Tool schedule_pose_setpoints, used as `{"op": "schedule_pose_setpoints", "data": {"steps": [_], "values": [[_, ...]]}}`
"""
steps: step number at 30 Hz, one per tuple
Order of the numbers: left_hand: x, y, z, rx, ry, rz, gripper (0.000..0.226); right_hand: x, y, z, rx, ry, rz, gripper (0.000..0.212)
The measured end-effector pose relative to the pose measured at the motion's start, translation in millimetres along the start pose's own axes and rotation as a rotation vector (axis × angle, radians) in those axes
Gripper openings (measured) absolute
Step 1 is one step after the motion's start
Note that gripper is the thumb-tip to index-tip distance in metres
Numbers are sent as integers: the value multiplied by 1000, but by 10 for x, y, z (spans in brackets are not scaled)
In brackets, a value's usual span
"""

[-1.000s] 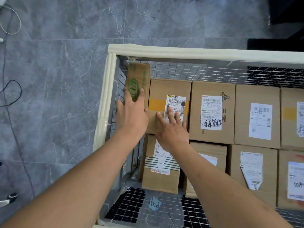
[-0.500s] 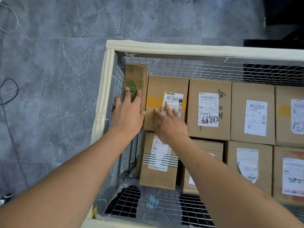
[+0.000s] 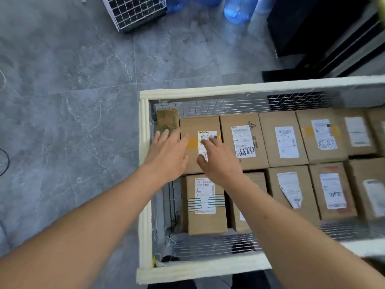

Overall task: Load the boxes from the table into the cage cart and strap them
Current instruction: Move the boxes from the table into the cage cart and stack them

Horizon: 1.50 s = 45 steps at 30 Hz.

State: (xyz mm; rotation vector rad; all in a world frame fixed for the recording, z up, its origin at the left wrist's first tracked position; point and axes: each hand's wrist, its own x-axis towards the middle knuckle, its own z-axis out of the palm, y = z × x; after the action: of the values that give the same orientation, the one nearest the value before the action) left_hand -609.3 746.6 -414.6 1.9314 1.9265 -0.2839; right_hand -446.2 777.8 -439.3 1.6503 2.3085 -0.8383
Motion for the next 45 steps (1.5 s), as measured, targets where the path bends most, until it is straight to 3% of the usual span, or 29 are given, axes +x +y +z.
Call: {"op": "schedule_pose_setpoints", "data": {"steps": [11,22,31,45], "values": [[-813,437,-1622,107,14,418,59,-1484,-508,-1447,12,230,181,51],[-1524,1626,-3077,168,152,670,63,-3131,-334,-2823,47,450,394,58],[-2122,3246,-3614,201,231,873,65,-4609,475,-3476,58,577,544,61],[-3038,6046,-3522,217,231,1184,63,-6781,2110,-3720,113,760,818,64]]}}
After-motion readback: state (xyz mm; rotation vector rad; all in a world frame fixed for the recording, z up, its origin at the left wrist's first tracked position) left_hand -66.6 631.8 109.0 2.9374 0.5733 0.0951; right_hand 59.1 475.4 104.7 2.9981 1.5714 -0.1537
